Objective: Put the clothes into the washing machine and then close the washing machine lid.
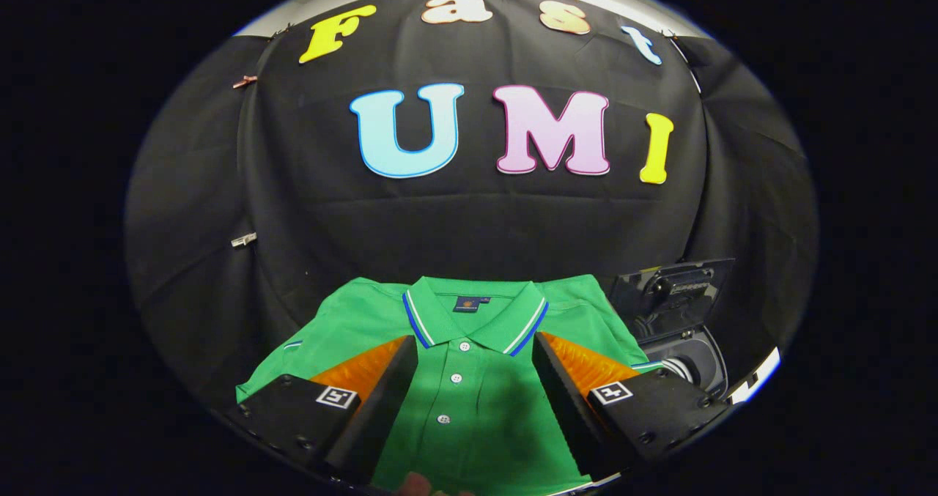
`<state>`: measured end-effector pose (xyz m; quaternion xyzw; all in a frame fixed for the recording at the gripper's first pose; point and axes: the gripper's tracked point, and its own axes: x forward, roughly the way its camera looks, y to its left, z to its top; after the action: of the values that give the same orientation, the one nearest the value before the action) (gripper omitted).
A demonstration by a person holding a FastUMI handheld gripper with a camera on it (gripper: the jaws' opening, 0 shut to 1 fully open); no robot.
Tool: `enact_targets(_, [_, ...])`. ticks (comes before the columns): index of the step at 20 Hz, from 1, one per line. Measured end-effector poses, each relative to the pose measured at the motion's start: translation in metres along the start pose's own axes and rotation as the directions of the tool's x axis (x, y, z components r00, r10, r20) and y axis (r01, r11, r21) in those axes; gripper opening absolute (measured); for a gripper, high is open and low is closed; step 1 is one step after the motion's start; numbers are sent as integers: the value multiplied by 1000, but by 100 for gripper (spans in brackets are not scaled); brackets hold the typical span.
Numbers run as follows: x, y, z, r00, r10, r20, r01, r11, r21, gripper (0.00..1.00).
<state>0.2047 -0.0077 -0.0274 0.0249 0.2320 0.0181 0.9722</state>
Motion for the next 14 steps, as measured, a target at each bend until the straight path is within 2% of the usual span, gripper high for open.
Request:
enact_targets(7, [37, -6, -30, 975, -29, -222, 3, 993, -114, 100])
enact_targets(11, [40, -3, -43, 957, 12, -291, -23, 999, -35, 99])
enact_targets(14, [39, -3, -44, 945, 7, -326, -22, 999, -42, 98])
